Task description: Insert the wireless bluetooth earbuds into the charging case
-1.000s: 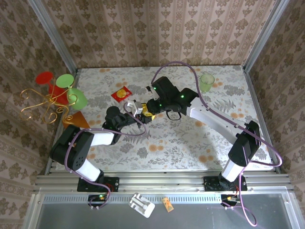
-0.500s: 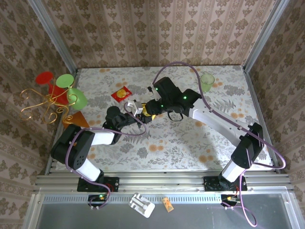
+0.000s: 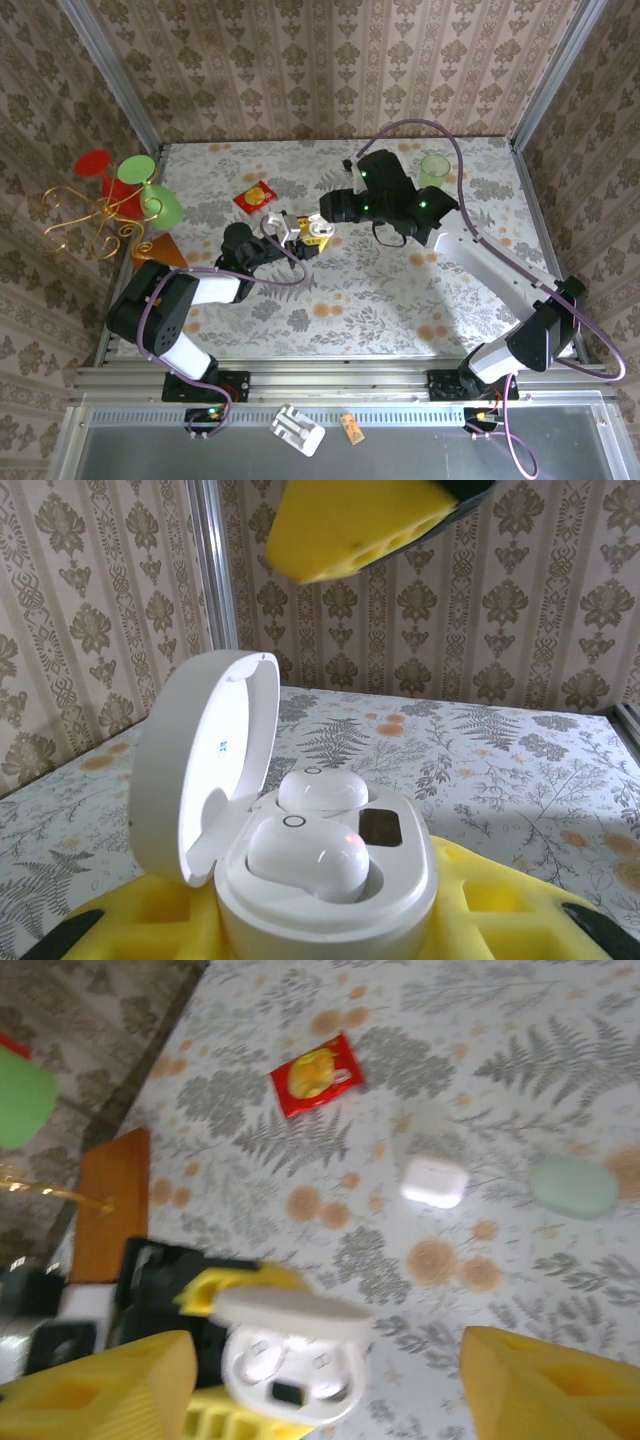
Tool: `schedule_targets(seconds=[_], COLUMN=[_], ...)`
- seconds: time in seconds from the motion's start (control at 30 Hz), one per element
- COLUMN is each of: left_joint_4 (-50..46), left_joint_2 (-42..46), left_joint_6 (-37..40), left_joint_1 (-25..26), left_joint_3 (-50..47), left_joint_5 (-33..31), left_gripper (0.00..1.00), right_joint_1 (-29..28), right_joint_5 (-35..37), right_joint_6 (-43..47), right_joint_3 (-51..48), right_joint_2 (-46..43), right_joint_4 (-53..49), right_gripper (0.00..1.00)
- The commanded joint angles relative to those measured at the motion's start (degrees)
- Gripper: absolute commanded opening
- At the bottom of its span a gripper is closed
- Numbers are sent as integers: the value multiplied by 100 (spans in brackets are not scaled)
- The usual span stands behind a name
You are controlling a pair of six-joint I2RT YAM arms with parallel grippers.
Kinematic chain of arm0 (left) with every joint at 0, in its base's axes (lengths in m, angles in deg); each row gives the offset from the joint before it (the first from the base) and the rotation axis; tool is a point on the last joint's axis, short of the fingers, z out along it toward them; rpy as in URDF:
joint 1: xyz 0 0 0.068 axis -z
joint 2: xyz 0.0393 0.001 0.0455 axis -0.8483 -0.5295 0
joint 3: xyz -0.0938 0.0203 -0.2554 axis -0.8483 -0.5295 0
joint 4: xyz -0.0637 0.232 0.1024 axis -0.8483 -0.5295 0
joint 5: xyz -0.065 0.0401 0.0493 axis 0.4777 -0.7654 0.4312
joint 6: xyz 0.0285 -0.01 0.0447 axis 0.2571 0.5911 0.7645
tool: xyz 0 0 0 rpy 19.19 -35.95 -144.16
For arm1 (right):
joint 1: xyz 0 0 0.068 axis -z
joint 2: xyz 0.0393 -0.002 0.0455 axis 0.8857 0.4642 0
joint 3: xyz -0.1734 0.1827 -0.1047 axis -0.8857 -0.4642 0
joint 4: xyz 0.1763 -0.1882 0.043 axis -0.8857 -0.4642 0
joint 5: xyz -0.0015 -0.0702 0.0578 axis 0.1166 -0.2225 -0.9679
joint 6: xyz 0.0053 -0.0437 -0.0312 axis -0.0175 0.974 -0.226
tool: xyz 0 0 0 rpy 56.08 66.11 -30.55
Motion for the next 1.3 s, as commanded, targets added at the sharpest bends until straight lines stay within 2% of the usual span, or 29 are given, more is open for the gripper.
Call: schedule_targets(seconds=[0.0, 0.07, 0.23, 0.53, 0.6, 0.77, 0.9, 1.03, 1.27], left_joint_4=[258, 261, 257, 250, 249, 254, 276, 284, 285], left_joint_2=[188, 227, 249, 182, 191, 299, 331, 353, 325], left_joint_6=[147, 145, 102, -20, -46, -191, -359, -423, -432], left_joint_1=[-47, -47, -56, -57, -57, -56, -65, -64, -58], left_joint_3=[-69, -85, -95, -24, -1, 32, 69, 149, 262], left_joint_5=[170, 158, 21, -385, -376, -499, -782, -813, -856], left_gripper=[20, 20, 19, 19, 19, 20, 22, 23, 22], right_joint_1=[123, 164, 179, 220, 371, 759, 969, 975, 824], right_joint_5=[-86, -183, -406, -850, -1194, -2659, -3580, -3909, -3969], right_joint_6=[-270, -286, -286, -543, -944, -2148, -3466, -4269, -5211], right_joint_3=[282, 407, 372, -446, -740, -1739, -2502, -2918, -3215], right_joint_2=[358, 558, 774, 232, 52, -280, -275, -150, 259], right_joint_4=[-128, -253, -314, 553, 1019, 2825, 4530, 5530, 6809], right_gripper=[78, 83, 85, 85, 85, 85, 85, 84, 78])
